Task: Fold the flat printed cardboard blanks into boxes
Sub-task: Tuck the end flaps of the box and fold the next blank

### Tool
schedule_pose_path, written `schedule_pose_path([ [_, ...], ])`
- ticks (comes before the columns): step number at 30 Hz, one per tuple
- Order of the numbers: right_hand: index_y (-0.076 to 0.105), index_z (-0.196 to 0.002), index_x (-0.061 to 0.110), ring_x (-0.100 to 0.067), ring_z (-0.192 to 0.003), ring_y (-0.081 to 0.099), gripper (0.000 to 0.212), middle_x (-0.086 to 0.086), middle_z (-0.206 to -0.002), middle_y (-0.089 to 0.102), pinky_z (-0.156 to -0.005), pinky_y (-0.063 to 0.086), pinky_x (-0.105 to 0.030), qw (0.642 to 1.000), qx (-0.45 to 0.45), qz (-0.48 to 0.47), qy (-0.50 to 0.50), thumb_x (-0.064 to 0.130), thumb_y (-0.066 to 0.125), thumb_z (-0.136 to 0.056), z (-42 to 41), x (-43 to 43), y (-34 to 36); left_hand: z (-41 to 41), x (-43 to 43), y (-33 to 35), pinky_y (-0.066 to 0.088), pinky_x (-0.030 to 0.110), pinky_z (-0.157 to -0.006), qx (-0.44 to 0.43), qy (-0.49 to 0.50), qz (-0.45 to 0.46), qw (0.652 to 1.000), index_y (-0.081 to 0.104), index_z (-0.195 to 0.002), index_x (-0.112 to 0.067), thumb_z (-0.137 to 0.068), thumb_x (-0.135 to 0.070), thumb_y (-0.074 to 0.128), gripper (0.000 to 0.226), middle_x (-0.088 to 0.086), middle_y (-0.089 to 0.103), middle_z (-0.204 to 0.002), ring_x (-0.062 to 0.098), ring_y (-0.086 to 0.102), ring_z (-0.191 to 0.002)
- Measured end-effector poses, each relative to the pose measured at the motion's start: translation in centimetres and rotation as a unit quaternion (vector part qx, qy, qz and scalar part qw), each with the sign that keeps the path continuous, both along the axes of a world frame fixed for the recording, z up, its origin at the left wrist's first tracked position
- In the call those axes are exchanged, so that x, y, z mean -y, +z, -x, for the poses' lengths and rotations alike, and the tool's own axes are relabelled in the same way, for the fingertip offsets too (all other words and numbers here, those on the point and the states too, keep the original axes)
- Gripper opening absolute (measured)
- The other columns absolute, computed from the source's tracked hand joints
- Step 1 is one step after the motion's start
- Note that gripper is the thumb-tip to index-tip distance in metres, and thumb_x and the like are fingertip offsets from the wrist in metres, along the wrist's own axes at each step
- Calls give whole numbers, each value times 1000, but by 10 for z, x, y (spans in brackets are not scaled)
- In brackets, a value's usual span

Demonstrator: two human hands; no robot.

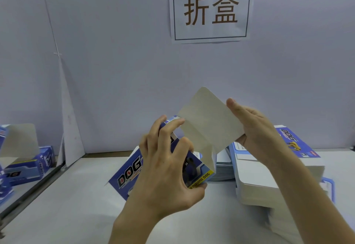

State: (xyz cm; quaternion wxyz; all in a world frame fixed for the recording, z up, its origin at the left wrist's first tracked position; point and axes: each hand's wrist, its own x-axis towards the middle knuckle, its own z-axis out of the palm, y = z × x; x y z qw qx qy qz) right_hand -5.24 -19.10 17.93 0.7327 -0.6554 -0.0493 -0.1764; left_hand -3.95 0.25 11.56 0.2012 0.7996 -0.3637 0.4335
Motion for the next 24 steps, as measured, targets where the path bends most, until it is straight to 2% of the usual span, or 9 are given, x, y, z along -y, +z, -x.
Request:
schedule_pose_path([
  [3,78,-59,20,-9,-55,66,34,1,-60,69,-53,58,-26,999,-22,-14,37,47,59,-70,-1,-3,0,-1,-2,1,25,42,-102,4,0,2,1000,41,-96,-27,-51,-57,74,63,2,32,-141,31,24,-138],
  [7,76,-54,25,-8,-55,67,30,1,-59,70,-56,58,-23,998,-33,2,57,46,60,-67,-3,-7,-1,-3,-5,0,23,41,-105,-11,-8,7,1000,41,-97,-28,-51,-58,72,63,3,32,-141,30,22,-140],
  [12,77,-59,23,-4,-51,61,33,4,-55,65,-53,52,-18,996,-25,62,67,47,57,-69,-2,-6,2,-4,-8,-1,22,41,-105,-7,-7,10,1000,41,-98,-28,-49,-59,72,65,2,33,-141,28,22,-139],
  [14,76,-60,14,-4,-47,59,36,3,-53,64,-47,50,-17,997,-19,62,42,42,59,-76,-3,-5,1,-4,-7,-1,22,41,-105,-1,-8,6,1000,41,-97,-28,-49,-59,73,66,1,33,-140,28,23,-138],
  [17,73,-72,12,-5,-46,58,28,3,-54,64,-42,47,-18,999,-18,48,13,36,61,-81,-2,-2,3,-1,-5,0,21,40,-104,1,-16,7,1000,41,-96,-28,-48,-58,74,65,1,34,-139,28,24,-137],
  [20,78,-68,14,-7,-53,63,32,1,-60,68,-49,53,-20,997,-31,12,72,40,60,-71,1,-1,3,0,-3,1,24,41,-103,10,-13,8,1000,41,-96,-28,-49,-57,73,64,1,35,-140,28,26,-136],
  [24,80,-73,25,-8,-67,70,27,1,-72,74,-60,57,-23,990,-33,24,135,43,61,-71,4,-5,-3,0,-3,2,22,40,-104,11,-14,7,1000,41,-96,-28,-50,-57,75,64,1,34,-140,28,26,-135],
])
